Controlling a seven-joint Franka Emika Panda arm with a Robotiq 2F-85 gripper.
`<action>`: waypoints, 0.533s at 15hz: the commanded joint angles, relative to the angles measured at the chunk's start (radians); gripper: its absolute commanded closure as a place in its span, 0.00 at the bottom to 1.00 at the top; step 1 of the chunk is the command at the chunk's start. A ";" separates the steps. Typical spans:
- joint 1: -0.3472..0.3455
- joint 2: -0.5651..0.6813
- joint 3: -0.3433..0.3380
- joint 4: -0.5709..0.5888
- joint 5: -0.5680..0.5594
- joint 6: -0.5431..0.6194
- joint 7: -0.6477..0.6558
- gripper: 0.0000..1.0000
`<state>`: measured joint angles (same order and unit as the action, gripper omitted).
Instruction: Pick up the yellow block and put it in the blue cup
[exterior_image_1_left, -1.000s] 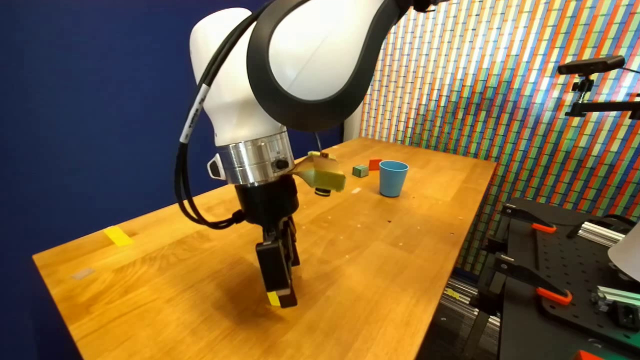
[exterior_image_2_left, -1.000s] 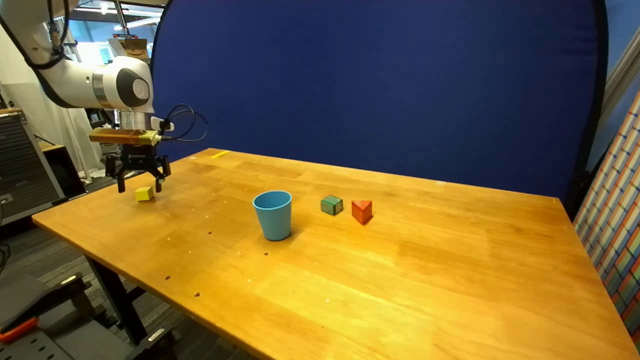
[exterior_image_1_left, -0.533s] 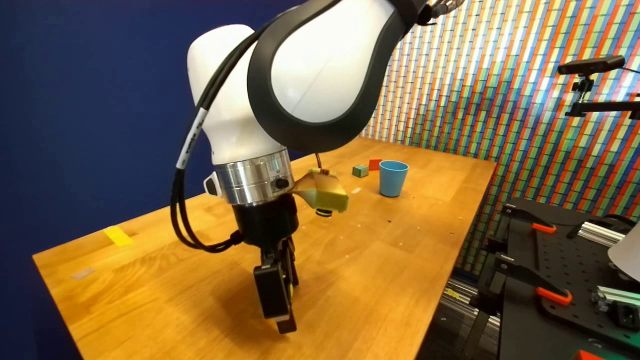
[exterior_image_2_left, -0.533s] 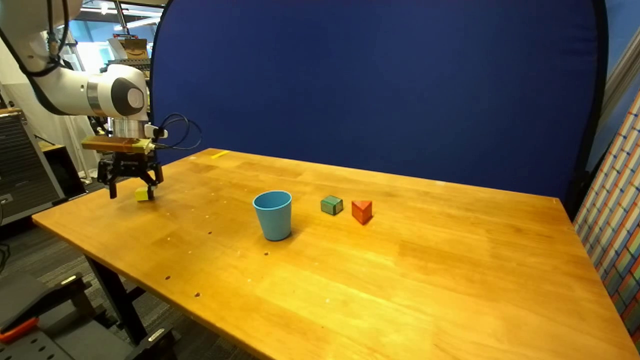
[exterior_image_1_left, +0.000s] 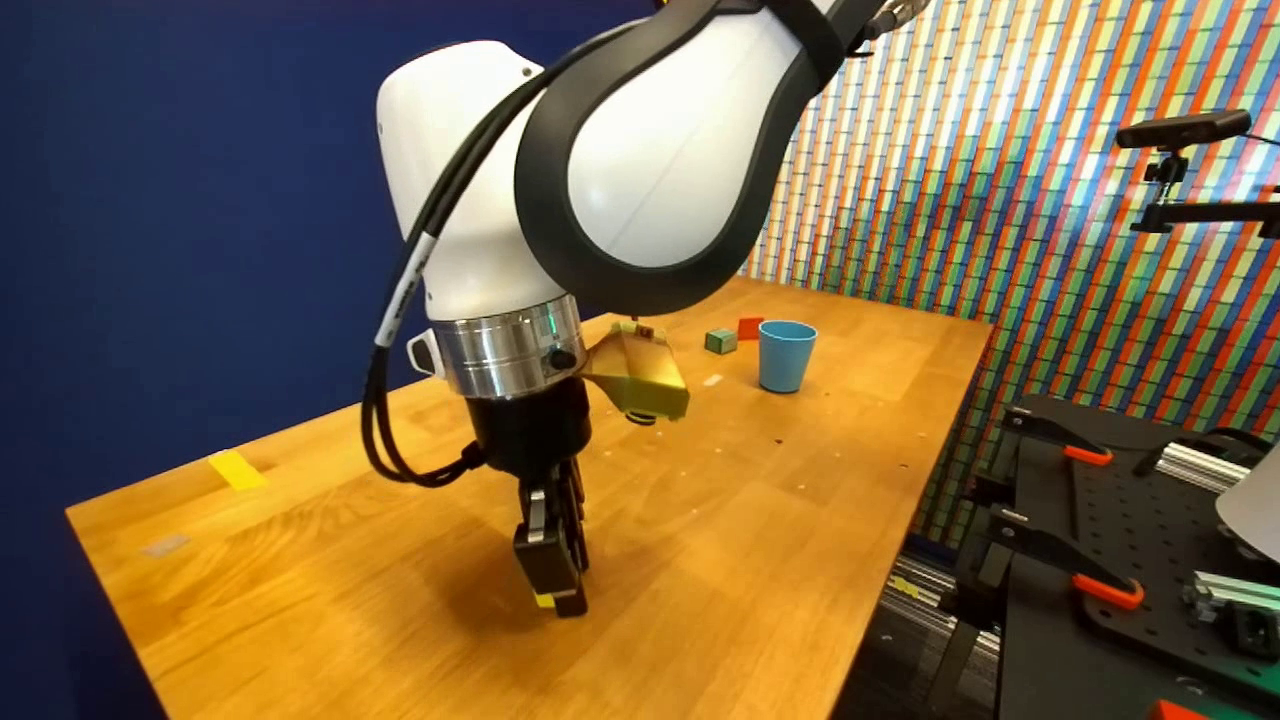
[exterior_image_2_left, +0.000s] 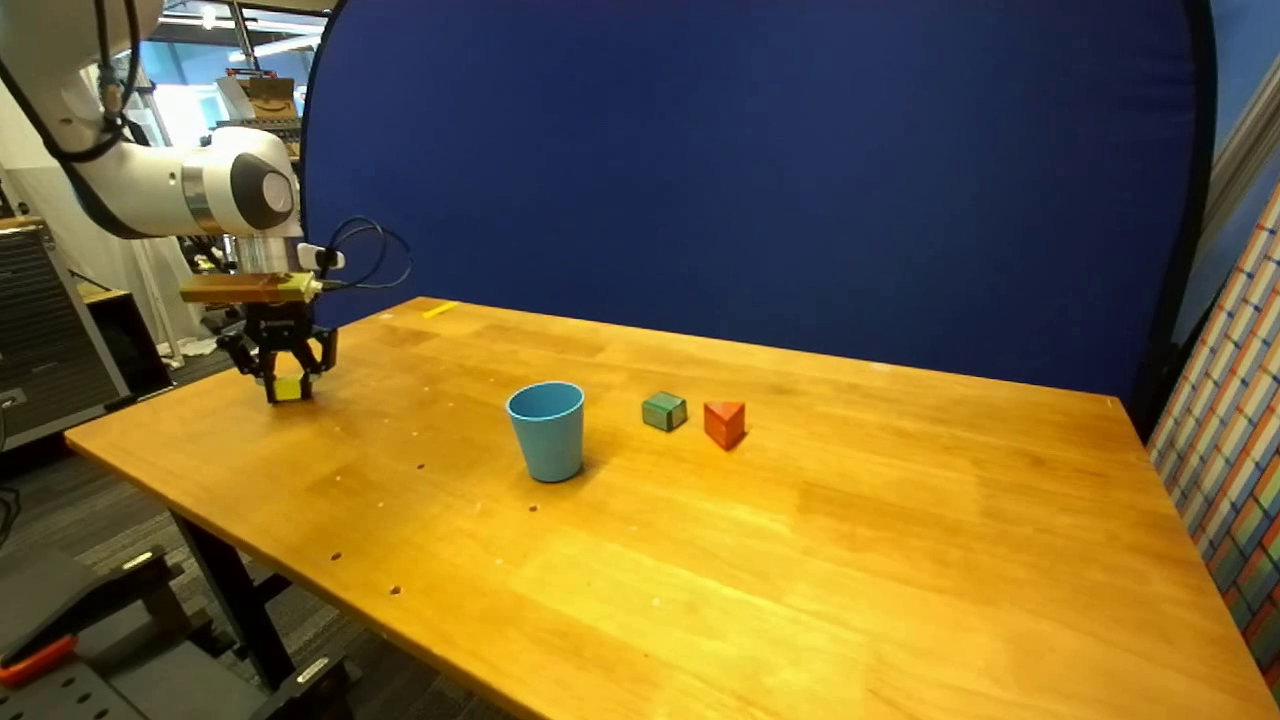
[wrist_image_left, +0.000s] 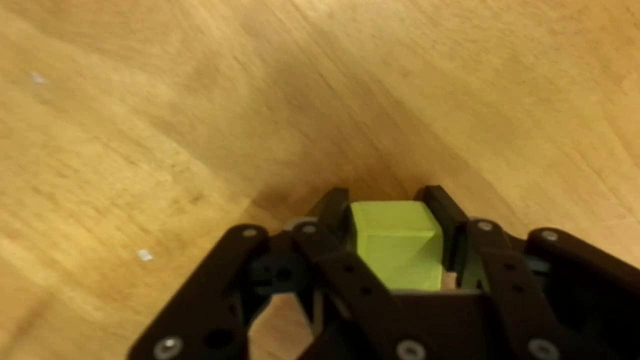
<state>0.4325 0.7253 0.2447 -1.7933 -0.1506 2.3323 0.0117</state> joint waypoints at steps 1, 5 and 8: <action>-0.003 -0.127 -0.109 -0.125 -0.084 0.050 0.093 0.84; -0.040 -0.256 -0.233 -0.240 -0.179 0.054 0.201 0.82; -0.087 -0.364 -0.309 -0.323 -0.247 0.041 0.290 0.82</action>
<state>0.3779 0.5030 -0.0123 -1.9898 -0.3291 2.3585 0.2031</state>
